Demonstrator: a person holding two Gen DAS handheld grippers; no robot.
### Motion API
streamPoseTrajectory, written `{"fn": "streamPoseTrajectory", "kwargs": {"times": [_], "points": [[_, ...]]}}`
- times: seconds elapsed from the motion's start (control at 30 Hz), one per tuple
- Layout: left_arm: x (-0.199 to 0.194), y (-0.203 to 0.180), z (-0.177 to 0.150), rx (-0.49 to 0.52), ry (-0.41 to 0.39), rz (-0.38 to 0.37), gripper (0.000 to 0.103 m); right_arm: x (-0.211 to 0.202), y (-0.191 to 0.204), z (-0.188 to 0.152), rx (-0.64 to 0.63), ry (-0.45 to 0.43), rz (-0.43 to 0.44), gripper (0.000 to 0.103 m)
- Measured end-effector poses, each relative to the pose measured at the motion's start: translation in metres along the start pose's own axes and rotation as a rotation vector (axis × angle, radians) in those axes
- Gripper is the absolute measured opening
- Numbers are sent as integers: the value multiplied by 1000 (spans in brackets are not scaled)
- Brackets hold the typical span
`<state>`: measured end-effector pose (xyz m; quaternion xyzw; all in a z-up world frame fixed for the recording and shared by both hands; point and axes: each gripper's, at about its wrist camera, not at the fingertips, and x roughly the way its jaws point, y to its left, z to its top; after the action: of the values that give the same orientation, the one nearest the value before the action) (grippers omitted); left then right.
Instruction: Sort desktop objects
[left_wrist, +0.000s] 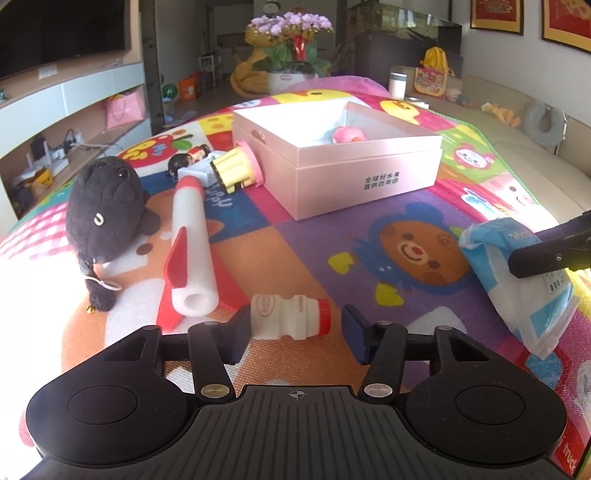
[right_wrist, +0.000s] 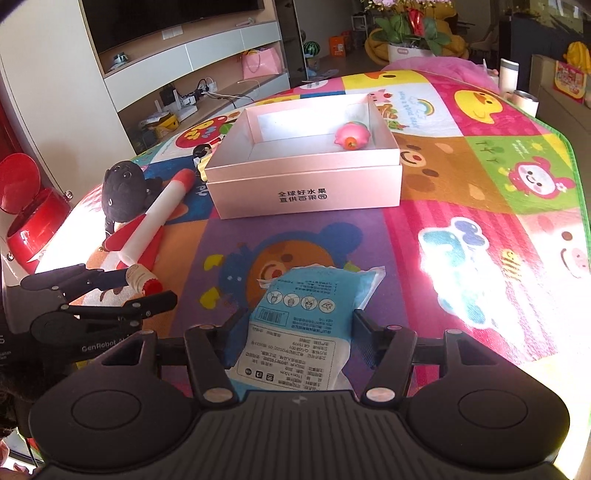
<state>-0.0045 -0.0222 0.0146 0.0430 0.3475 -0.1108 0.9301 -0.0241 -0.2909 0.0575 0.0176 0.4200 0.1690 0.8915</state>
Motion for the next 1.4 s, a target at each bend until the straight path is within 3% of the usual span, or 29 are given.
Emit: {"fn": "streamPoseTrajectory", "kwargs": {"times": [0.2, 0.37, 0.57, 0.77, 0.9, 0.97, 1.0, 1.03, 1.07, 1.13, 1.2, 1.3, 1.4], "points": [[-19, -18, -2, 53, -26, 4, 48, -16, 3, -12, -13, -17, 2, 59], [-47, -39, -6, 140, -81, 6, 48, -37, 7, -18, -38, -63, 8, 59], [-73, -53, 2, 160, -175, -37, 48, -64, 9, -21, -66, -135, 4, 58], [-67, -52, 59, 180, -332, -4, 48, -90, 7, 5, -88, -287, -46, 57], [-35, -32, 119, 74, -405, -40, 48, -94, 4, 55, -105, -418, -94, 57], [-15, -13, 147, -30, -427, -102, 55, -88, 5, 84, -118, -454, -107, 57], [-6, -3, 160, -75, -409, -133, 74, -83, 6, 99, -129, -473, -115, 57], [0, 8, 169, -115, -403, -147, 84, -77, 8, 113, -138, -495, -126, 57], [1, 17, 173, -145, -413, -136, 85, -70, 9, 126, -143, -514, -134, 57], [-5, 34, 172, -169, -429, -100, 94, -51, 8, 152, -135, -529, -120, 57], [-14, 50, 157, -177, -422, -40, 97, -26, 8, 171, -142, -512, -83, 61], [-21, 63, 123, -156, -350, 52, 98, 9, 10, 185, -141, -465, -93, 66], [-23, 72, 77, -144, -258, 82, 99, 28, 9, 184, -115, -431, -67, 66]]}}
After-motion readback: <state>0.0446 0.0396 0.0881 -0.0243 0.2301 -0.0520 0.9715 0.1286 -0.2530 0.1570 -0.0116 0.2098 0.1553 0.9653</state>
